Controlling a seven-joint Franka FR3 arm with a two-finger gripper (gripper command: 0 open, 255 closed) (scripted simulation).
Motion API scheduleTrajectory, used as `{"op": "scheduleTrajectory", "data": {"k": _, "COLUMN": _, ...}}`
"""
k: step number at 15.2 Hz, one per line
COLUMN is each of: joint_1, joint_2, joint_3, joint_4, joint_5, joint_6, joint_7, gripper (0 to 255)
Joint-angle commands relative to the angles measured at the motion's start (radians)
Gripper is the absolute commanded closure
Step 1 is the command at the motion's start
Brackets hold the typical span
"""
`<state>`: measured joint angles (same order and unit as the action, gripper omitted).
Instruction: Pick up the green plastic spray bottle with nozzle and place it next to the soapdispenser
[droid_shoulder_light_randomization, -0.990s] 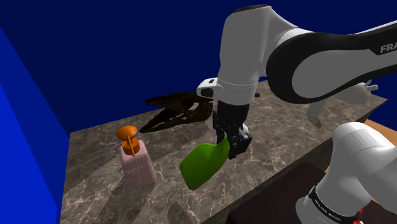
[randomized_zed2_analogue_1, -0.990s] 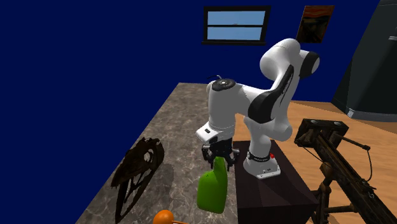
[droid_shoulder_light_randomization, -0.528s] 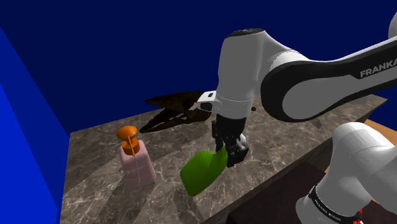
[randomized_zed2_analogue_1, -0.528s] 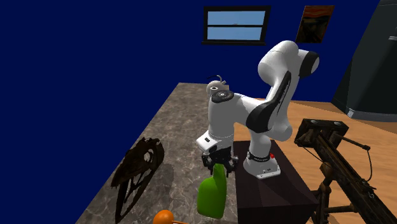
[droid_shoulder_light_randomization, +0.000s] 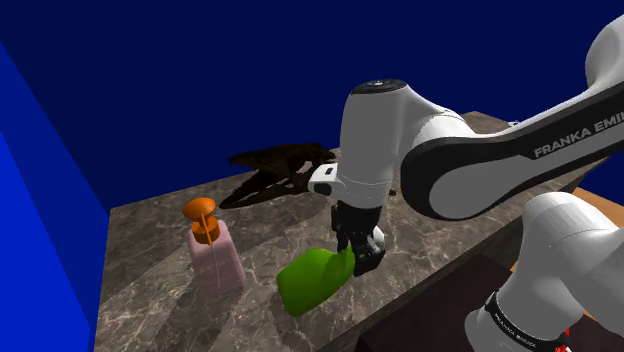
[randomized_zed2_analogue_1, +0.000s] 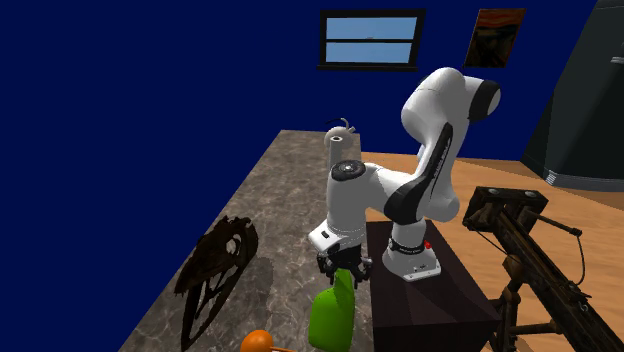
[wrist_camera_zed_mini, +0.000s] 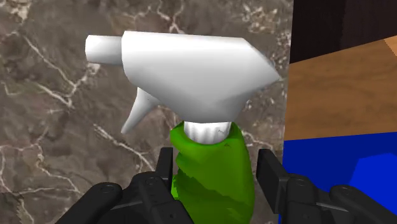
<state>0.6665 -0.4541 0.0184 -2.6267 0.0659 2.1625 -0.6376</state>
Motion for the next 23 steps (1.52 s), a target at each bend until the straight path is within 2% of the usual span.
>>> {"op": "scheduleTrajectory", "data": {"k": 1, "joint_1": 0.0, "joint_2": 0.016, "joint_3": -0.001, "joint_4": -0.016, "joint_5": 0.001, "joint_6": 0.033, "joint_7": -0.003, "gripper": 255}}
{"op": "scheduleTrajectory", "data": {"k": 8, "joint_1": 0.002, "joint_2": 0.081, "joint_3": 0.0, "joint_4": -0.066, "joint_5": 0.006, "joint_6": 0.148, "joint_7": -0.01, "gripper": 255}}
{"op": "scheduleTrajectory", "data": {"k": 16, "joint_1": 0.002, "joint_2": 0.084, "joint_3": 0.0, "joint_4": -0.068, "joint_5": 0.006, "joint_6": 0.152, "joint_7": -0.01, "gripper": 255}}
{"op": "scheduleTrajectory", "data": {"k": 17, "joint_1": 0.002, "joint_2": 0.084, "joint_3": 0.0, "joint_4": -0.068, "joint_5": 0.006, "joint_6": 0.152, "joint_7": -0.01, "gripper": 0}}
{"op": "scheduleTrajectory", "data": {"k": 22, "joint_1": 0.002, "joint_2": 0.084, "joint_3": 0.0, "joint_4": -0.068, "joint_5": 0.006, "joint_6": 0.152, "joint_7": -0.01, "gripper": 0}}
{"op": "scheduleTrajectory", "data": {"k": 23, "joint_1": 0.0, "joint_2": 0.059, "joint_3": -0.001, "joint_4": -0.051, "joint_5": 0.004, "joint_6": 0.11, "joint_7": -0.009, "gripper": 0}}
